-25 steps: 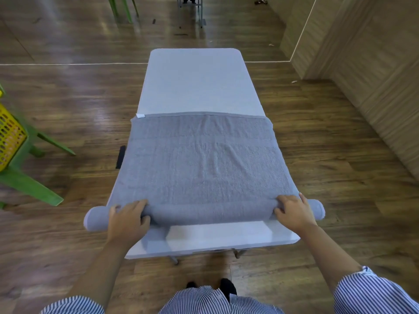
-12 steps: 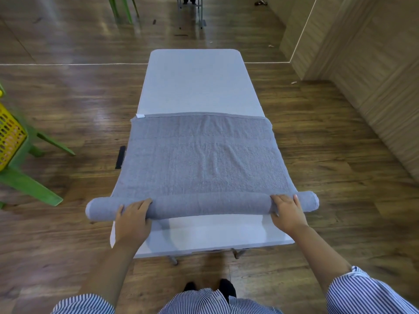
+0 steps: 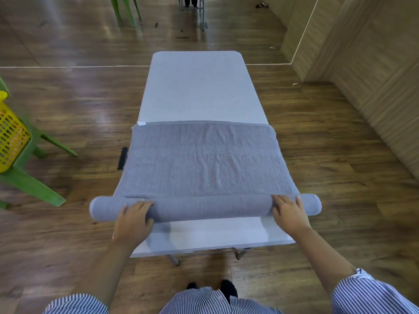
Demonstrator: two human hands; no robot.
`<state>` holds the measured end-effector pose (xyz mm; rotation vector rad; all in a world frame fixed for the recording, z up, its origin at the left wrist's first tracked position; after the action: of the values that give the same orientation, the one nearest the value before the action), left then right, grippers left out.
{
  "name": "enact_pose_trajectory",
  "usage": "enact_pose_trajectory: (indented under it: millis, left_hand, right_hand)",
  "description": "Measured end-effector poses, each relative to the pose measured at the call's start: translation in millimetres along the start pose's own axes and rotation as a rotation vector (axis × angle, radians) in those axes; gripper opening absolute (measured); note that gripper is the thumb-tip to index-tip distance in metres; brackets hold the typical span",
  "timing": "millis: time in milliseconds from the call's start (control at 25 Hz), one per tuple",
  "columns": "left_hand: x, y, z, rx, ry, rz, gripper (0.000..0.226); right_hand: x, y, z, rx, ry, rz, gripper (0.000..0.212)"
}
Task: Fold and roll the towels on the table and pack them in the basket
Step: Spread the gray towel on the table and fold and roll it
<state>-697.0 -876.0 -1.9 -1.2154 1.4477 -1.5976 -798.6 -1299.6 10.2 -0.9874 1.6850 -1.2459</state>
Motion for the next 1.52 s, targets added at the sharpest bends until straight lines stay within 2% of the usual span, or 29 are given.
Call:
enact_pose_trajectory:
  millis: [80,160,240,360,520,680,800,880,960,1040,1240,1320,1440,1520]
  left_hand:
    - [-3,12,-5,-0.072,-0.037,0.010,0.059]
    - [-3,13,-6,-0.065,-0.045,0.015,0.062]
    - [4,7,-5,-0.021,-0.037,0.028,0.054]
    - [14,-11,-8,0.073,0.028,0.121,0.027]
    - [11,-24,-8,0.119,0.083,0.160,0.035]
    - [9,-26,-9,0.149,0.032,0.116,0.044]
    - [7,-11,-15,0.072,0.013,0.088,0.048]
    - [4,-2,-16,-0.007,-0.027,0.070,0.062]
    - [5,-2,-16,0.003,-0.035,0.060,0.058]
    - [10,-8,-18,0.052,0.008,0.084,0.043]
    - [9,-25,-21,0.115,0.069,0.140,0.040]
    - [9,-30,-18,0.144,0.062,0.119,0.042]
    - [8,-28,-18,0.172,0.039,0.101,0.046]
    - [8,-23,-20,0.146,0.044,0.087,0.047]
  right_hand:
    - [3,11,-5,-0.057,-0.007,0.022,0.053]
    - [3,16,-7,-0.087,-0.039,-0.025,0.061]
    - [3,13,-7,-0.058,-0.033,-0.020,0.056]
    - [6,9,-4,-0.072,-0.009,-0.021,0.037]
    - [4,1,2,-0.147,-0.017,-0.029,0.037]
    - [0,-12,2,0.027,-0.011,-0.004,0.048]
    - [3,4,-3,-0.059,-0.007,-0.074,0.061]
    - [3,5,-4,-0.040,-0.011,-0.109,0.064]
    - [0,2,-3,-0.005,-0.018,-0.145,0.058]
    - [-1,2,-3,0.003,-0.017,-0.173,0.049]
    - [2,-7,-2,-0.060,-0.002,-0.154,0.023]
    - [0,-13,0,-0.042,-0.014,-0.128,0.024]
    - [-2,-14,0,0.062,-0.054,-0.080,0.036]
    - [1,-6,-3,0.039,-0.045,-0.069,0.040]
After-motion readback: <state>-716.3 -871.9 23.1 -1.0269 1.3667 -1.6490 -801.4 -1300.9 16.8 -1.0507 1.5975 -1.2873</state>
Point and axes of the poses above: each hand's wrist, its own z-axis towards the middle knuckle, its own y-axis out of the palm, x = y × z, the point moved 9 cm from there along z, towards the middle knuckle, and after that the axes turned 4 degrees about y, right-handed, at the moved point
